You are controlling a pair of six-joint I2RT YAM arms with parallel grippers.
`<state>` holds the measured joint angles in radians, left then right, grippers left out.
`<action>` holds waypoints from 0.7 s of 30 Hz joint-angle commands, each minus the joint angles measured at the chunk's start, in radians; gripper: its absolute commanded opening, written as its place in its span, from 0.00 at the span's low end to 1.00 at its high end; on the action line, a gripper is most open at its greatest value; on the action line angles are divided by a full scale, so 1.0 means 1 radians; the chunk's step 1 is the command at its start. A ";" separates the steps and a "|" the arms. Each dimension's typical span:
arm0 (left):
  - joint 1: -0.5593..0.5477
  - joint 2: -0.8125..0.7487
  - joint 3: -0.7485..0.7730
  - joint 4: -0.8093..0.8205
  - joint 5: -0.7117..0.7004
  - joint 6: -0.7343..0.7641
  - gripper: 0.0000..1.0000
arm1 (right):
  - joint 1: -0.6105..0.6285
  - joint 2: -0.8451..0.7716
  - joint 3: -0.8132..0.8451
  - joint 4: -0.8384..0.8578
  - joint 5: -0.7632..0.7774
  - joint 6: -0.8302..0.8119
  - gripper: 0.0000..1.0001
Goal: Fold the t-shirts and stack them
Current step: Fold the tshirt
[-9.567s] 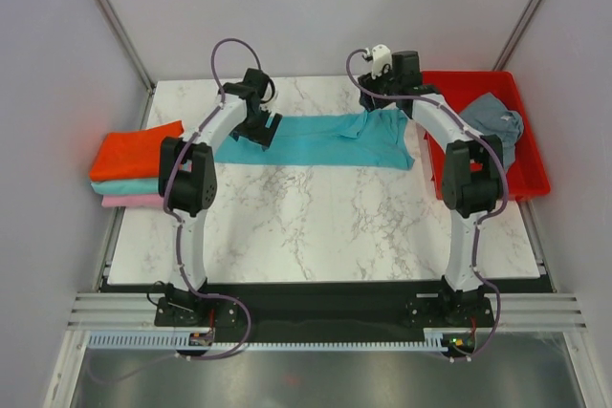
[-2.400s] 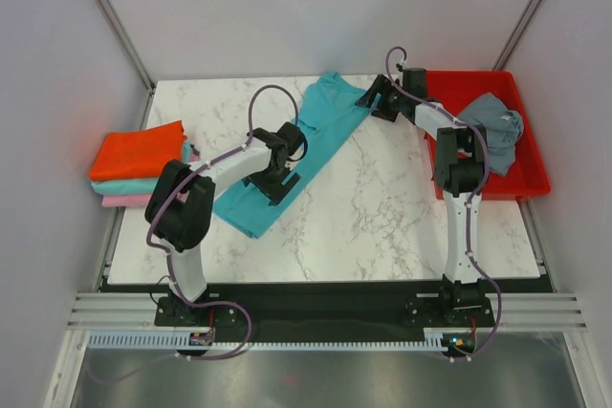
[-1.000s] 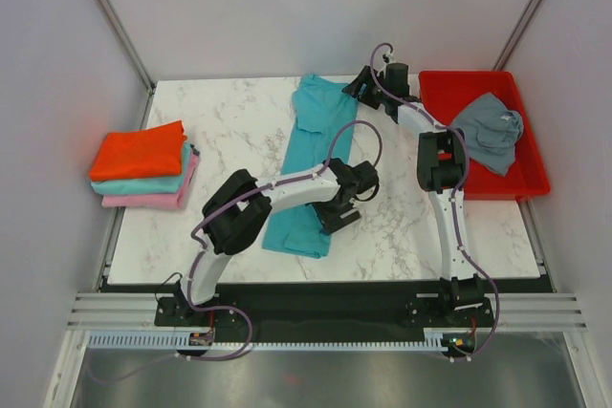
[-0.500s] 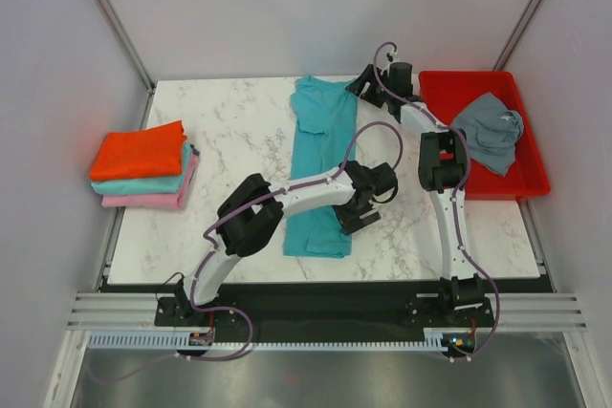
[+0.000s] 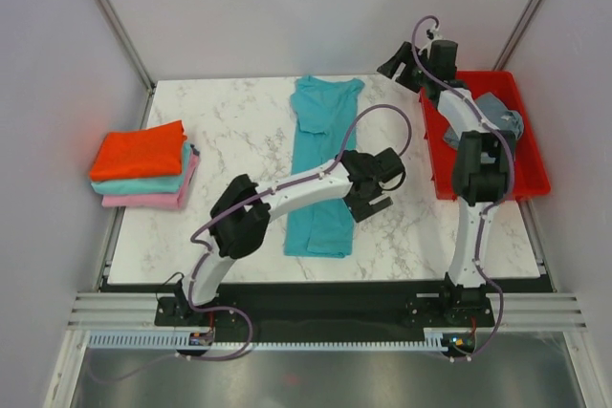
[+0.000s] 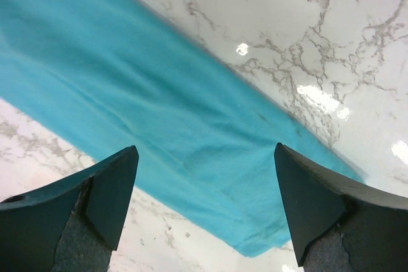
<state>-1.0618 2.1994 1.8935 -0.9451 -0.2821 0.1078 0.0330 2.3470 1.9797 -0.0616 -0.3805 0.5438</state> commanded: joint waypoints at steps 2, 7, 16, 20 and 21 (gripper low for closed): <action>0.023 -0.226 -0.005 0.038 -0.057 0.036 0.96 | -0.022 -0.342 -0.267 -0.069 -0.064 0.019 0.83; 0.089 -0.464 -0.183 0.066 -0.114 0.001 0.96 | -0.022 -0.665 -0.679 -0.125 -0.218 0.067 0.79; 0.475 -0.751 -0.312 0.063 0.268 -0.289 0.87 | -0.008 -1.054 -0.991 -0.273 -0.142 0.031 0.78; 0.589 -0.946 -0.612 0.245 0.440 -0.525 0.81 | -0.010 -1.153 -1.128 -0.296 -0.080 0.099 0.79; 0.617 -0.958 -0.723 0.267 0.469 -0.555 0.80 | -0.010 -1.179 -1.157 -0.299 -0.080 0.131 0.80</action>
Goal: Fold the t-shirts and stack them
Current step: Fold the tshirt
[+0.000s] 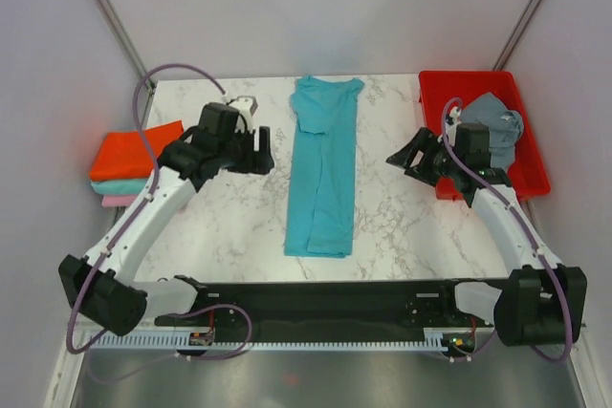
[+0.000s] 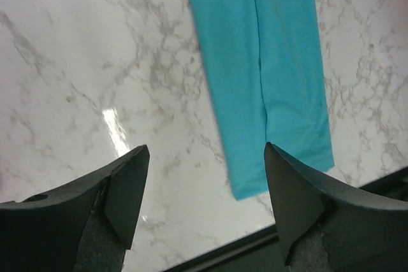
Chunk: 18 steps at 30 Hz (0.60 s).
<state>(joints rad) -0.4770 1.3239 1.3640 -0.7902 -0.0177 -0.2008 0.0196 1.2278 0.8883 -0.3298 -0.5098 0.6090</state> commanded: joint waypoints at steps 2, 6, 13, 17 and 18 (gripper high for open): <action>0.067 -0.103 -0.294 0.147 0.284 -0.323 0.80 | 0.002 -0.073 -0.146 -0.044 0.030 0.090 0.81; 0.210 -0.135 -0.538 0.195 0.413 -0.371 0.81 | -0.009 -0.088 -0.281 -0.054 0.005 0.135 0.81; 0.238 -0.140 -0.784 0.316 0.527 -0.460 0.82 | -0.009 -0.016 -0.381 0.018 -0.012 0.239 0.83; 0.238 -0.126 -0.809 0.316 0.527 -0.460 0.82 | 0.061 0.090 -0.347 -0.020 -0.007 0.259 0.82; 0.238 -0.117 -0.810 0.316 0.527 -0.460 0.82 | 0.106 0.102 -0.344 -0.015 -0.006 0.271 0.82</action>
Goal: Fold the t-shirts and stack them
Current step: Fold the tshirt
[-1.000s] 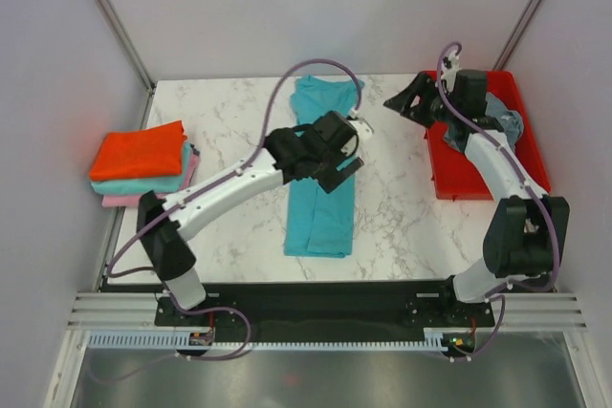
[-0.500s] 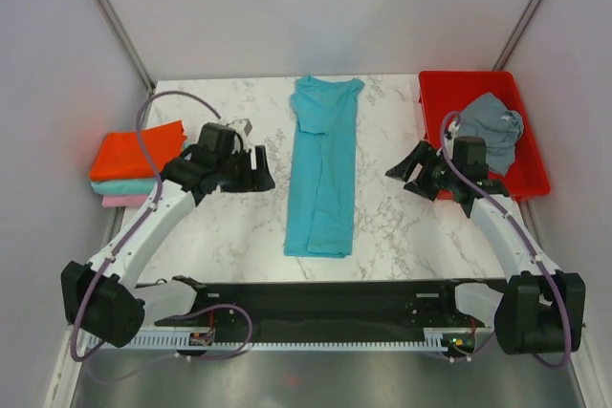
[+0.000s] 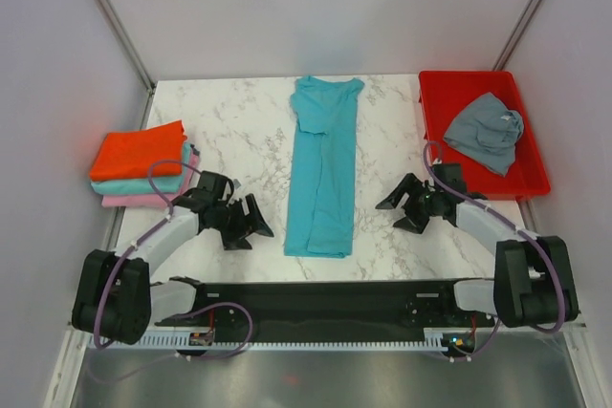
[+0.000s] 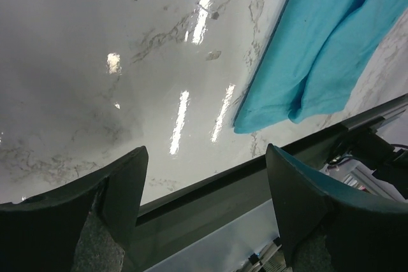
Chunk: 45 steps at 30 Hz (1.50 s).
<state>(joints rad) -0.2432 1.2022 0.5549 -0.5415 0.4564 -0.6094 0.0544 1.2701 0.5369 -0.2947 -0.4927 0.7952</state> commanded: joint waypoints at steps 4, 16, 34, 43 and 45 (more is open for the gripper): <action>0.004 0.080 0.005 0.068 0.053 -0.052 0.82 | 0.197 0.107 -0.006 0.064 -0.023 0.139 0.82; -0.042 0.209 0.039 0.068 0.053 -0.052 0.82 | 0.404 0.221 0.038 0.052 -0.027 0.157 0.80; -0.122 0.349 0.111 0.334 0.165 -0.243 0.57 | 0.464 0.265 0.037 0.107 -0.026 0.173 0.63; -0.156 0.366 0.119 0.342 0.172 -0.262 0.53 | 0.466 0.268 0.044 0.127 -0.027 0.173 0.63; -0.156 0.356 0.119 0.308 0.171 -0.251 0.53 | 0.466 0.267 0.046 0.127 -0.027 0.174 0.64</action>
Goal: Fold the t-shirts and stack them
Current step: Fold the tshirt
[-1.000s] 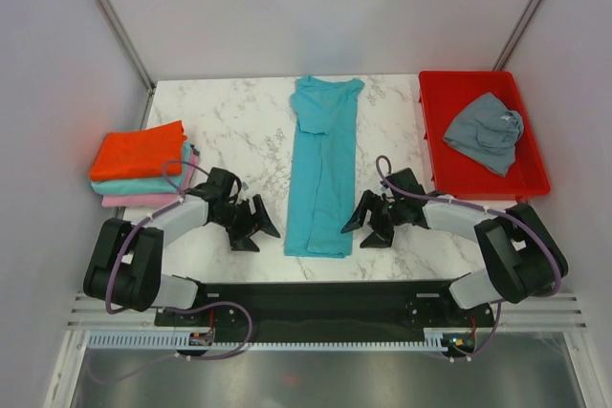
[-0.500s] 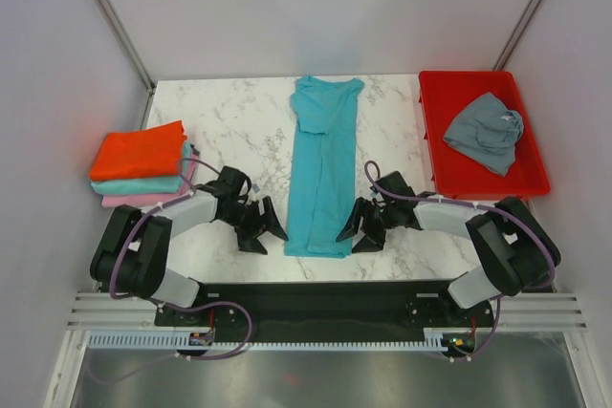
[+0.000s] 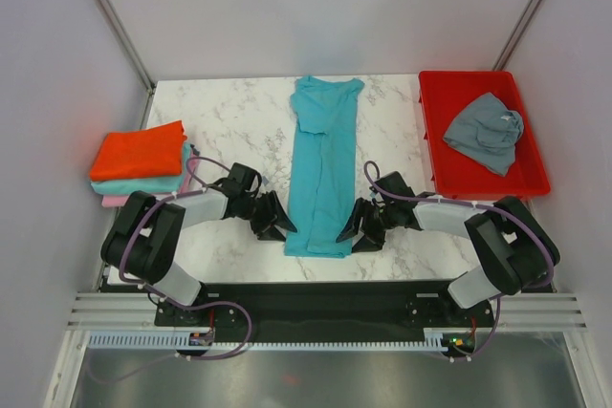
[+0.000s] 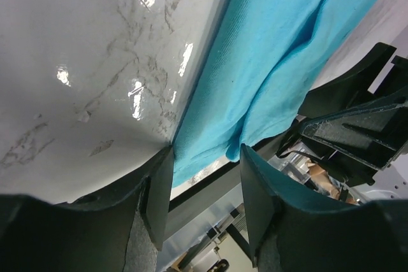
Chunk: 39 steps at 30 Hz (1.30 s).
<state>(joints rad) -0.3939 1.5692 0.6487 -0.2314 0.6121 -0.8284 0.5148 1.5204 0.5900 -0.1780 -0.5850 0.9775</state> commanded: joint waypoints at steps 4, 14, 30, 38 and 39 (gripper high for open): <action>-0.006 -0.034 -0.001 -0.023 0.018 -0.028 0.52 | 0.005 0.014 -0.007 0.009 0.068 -0.011 0.64; -0.039 -0.043 -0.021 -0.046 0.020 -0.011 0.48 | 0.004 0.015 -0.018 0.037 0.059 -0.013 0.63; -0.077 -0.061 -0.031 -0.046 0.000 -0.008 0.16 | 0.004 -0.002 -0.024 0.065 0.036 -0.034 0.13; -0.076 -0.083 0.006 -0.057 0.004 0.015 0.02 | -0.002 -0.058 0.020 0.002 0.059 -0.102 0.00; -0.077 -0.092 0.017 -0.059 0.009 0.021 0.02 | -0.004 -0.080 0.036 -0.006 0.065 -0.117 0.00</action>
<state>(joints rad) -0.4671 1.5131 0.6250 -0.2714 0.6044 -0.8280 0.5144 1.4994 0.5728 -0.1558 -0.5461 0.9134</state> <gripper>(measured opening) 0.027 0.014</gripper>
